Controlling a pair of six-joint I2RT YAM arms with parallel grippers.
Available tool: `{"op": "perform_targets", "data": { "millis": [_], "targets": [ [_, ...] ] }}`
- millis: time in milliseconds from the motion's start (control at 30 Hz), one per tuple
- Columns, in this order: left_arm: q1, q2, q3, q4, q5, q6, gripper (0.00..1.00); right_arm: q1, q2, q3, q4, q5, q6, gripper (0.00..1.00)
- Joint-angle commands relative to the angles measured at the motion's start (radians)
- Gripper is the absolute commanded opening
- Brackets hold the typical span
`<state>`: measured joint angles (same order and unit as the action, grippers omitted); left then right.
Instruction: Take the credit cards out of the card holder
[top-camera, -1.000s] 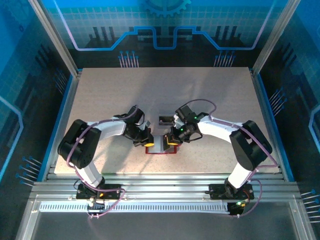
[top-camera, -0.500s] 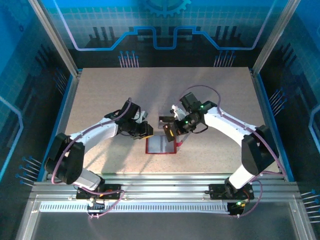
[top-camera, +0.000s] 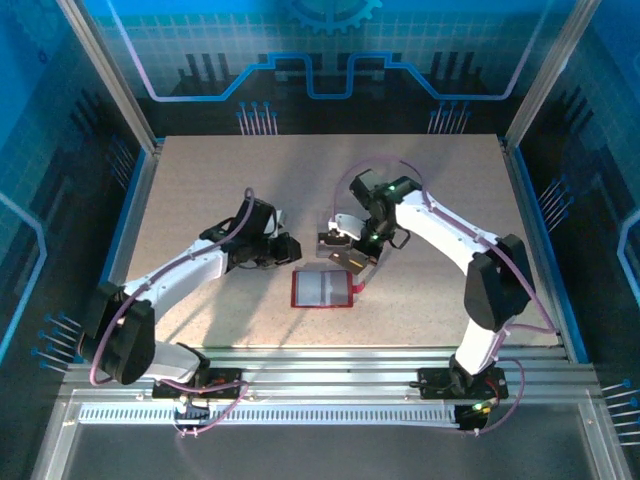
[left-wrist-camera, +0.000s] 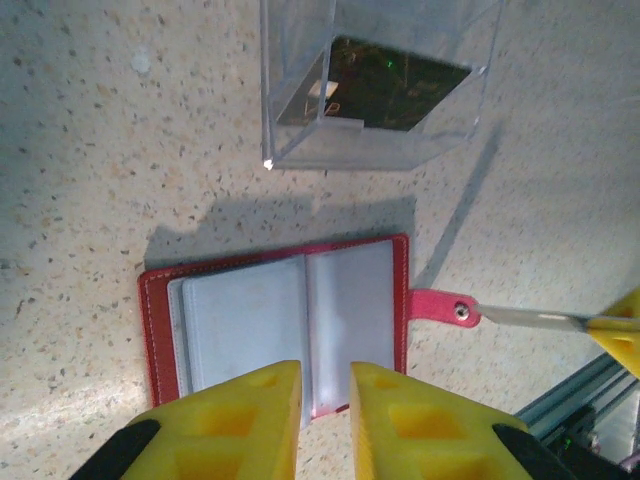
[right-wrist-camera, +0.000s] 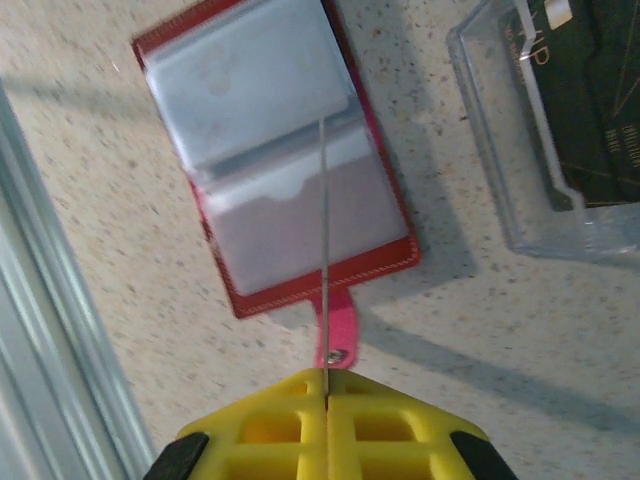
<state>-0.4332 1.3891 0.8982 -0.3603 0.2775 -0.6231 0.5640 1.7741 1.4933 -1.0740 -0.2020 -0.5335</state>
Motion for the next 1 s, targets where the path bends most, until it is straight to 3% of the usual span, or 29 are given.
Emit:
{"op": "perform_targets", "data": {
  "millis": [0, 133, 333, 967],
  "targets": [
    [0.025, -0.033, -0.046, 0.037, -0.036, -0.053, 0.2, 0.01, 0.048, 0.087, -0.095, 0.086, -0.191, 0.0],
    [0.088, -0.073, -0.13, 0.117, 0.045, -0.119, 0.2, 0.011, 0.106, 0.196, -0.148, 0.096, -0.246, 0.0],
    [0.124, -0.123, -0.199, 0.165, 0.075, -0.143, 0.2, 0.024, 0.17, 0.284, -0.16, 0.141, -0.276, 0.0],
    [0.171, 0.015, -0.103, 0.184, 0.118, -0.08, 0.2, 0.056, 0.404, 0.598, -0.253, 0.221, -0.344, 0.0]
  ]
}}
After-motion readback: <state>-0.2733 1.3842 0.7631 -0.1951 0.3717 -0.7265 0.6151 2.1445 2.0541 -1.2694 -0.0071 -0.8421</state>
